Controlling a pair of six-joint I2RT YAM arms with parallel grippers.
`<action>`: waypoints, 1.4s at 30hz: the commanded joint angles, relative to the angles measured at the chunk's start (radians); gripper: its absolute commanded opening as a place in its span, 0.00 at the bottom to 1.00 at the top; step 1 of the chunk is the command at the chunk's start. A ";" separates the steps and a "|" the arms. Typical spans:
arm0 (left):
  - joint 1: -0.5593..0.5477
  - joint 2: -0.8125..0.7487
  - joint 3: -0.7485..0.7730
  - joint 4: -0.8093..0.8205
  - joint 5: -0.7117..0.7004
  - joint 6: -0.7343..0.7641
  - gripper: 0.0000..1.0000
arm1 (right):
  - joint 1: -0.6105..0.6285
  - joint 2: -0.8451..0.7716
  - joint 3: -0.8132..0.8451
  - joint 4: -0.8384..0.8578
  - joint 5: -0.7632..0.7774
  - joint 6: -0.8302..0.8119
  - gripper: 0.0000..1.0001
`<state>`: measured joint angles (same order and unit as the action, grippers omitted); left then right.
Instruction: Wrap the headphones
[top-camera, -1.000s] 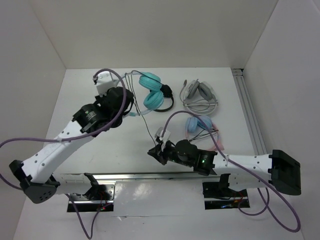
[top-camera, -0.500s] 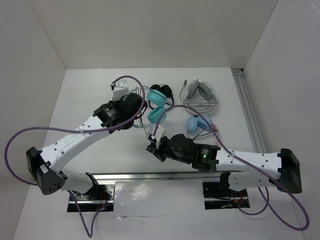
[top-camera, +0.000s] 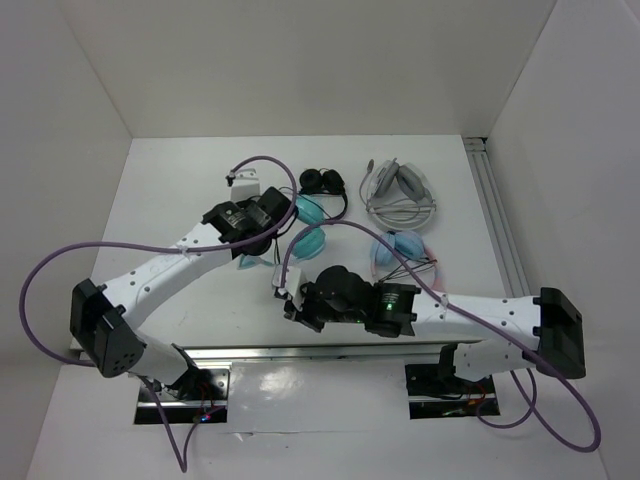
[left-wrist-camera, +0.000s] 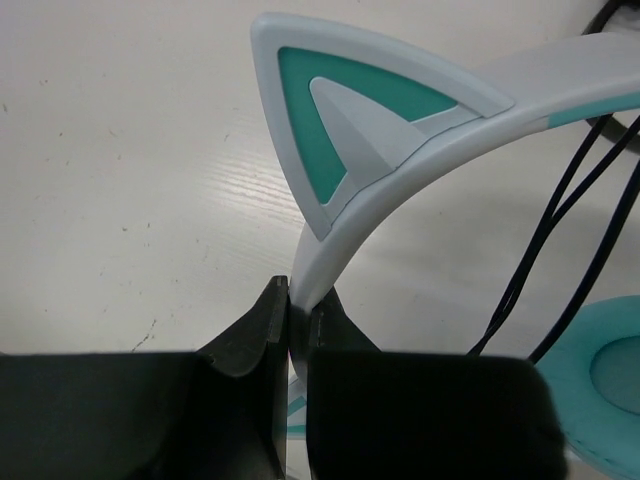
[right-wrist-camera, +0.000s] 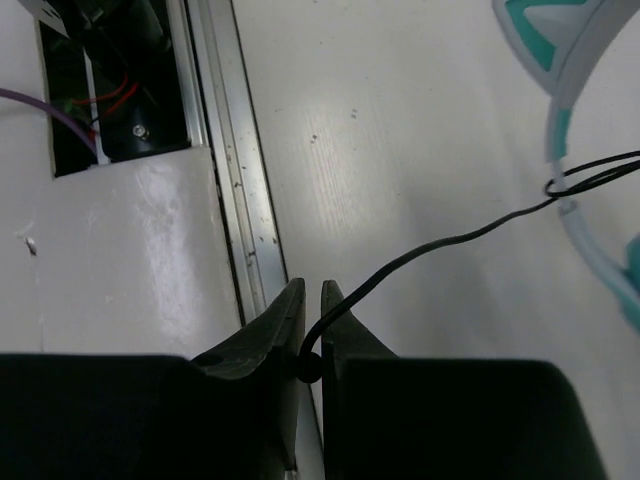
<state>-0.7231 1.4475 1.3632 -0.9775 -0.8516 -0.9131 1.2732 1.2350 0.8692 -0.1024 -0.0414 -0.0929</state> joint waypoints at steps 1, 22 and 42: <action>-0.004 -0.027 -0.053 0.080 0.003 0.020 0.00 | 0.017 -0.041 0.123 -0.113 0.015 -0.102 0.00; -0.372 -0.161 -0.254 0.108 0.316 0.425 0.00 | 0.087 -0.097 0.395 -0.486 0.408 -0.149 0.00; -0.404 -0.384 -0.222 0.031 0.522 0.582 0.00 | 0.132 -0.288 0.194 -0.217 0.850 -0.189 0.00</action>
<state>-1.1156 1.0664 1.1408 -0.8589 -0.3981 -0.4145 1.4265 1.0256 1.0546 -0.5087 0.5770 -0.2672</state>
